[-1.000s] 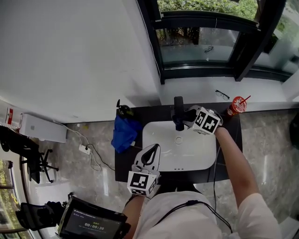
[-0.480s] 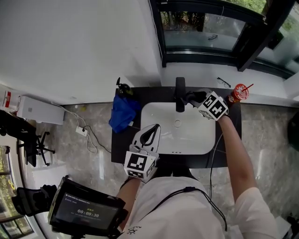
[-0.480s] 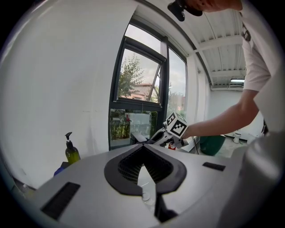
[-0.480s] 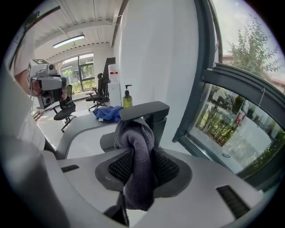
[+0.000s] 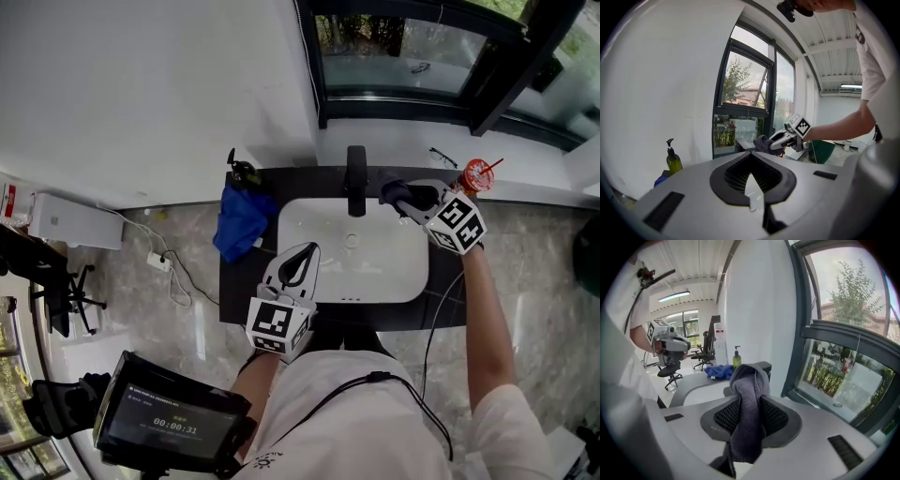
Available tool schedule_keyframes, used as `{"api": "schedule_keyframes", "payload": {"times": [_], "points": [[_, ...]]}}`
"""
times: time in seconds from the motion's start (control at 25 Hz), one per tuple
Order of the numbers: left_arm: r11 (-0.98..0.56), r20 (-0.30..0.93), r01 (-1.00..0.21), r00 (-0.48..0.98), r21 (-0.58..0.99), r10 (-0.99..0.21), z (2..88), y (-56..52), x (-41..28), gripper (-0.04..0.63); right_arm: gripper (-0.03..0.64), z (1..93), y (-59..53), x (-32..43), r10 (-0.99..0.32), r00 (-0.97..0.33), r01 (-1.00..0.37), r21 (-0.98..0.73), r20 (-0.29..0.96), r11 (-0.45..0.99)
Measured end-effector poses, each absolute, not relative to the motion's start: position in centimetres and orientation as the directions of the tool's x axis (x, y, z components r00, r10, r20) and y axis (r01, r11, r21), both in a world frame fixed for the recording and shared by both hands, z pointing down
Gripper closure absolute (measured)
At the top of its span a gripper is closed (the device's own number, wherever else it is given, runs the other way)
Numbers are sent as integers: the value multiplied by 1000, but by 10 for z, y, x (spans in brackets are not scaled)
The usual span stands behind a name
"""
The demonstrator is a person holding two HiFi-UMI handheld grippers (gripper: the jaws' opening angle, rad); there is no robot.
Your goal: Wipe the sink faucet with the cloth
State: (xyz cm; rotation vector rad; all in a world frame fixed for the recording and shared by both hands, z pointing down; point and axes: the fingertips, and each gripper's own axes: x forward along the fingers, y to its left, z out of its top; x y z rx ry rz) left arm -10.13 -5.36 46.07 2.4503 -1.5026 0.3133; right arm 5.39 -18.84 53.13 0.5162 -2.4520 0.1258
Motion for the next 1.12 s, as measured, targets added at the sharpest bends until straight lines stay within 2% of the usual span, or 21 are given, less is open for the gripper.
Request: {"api": "schedule_keyframes", "payload": {"times": [0.2,0.44,0.6,0.84,1.0,1.12], "points": [[-442,308,-892,448,92,-839,460,-54,-102,601,497,493,-163,24,-296,-784,-280,114,546,953],[-439,315,-894,444,91,-839,462,-53,-104,601,497,510,-123,-18,-117,-758,-48,125,641,991],[-433,317,-897,438,90,-841,465,-51,-106,601,497,531,-112,-29,-49,-722,34,105,690,994],[-422,318,-902,427,88,-846,465,-52,-112,601,497,553,-120,-29,-28,-653,68,95,757,993],[-421,317,-903,425,85,-848,465,-53,-112,601,497,569,-138,-19,-44,-597,35,81,801,996],[-421,320,-903,424,83,-847,464,-54,-111,601,497,570,-156,-17,-69,-603,-31,63,794,998]]}}
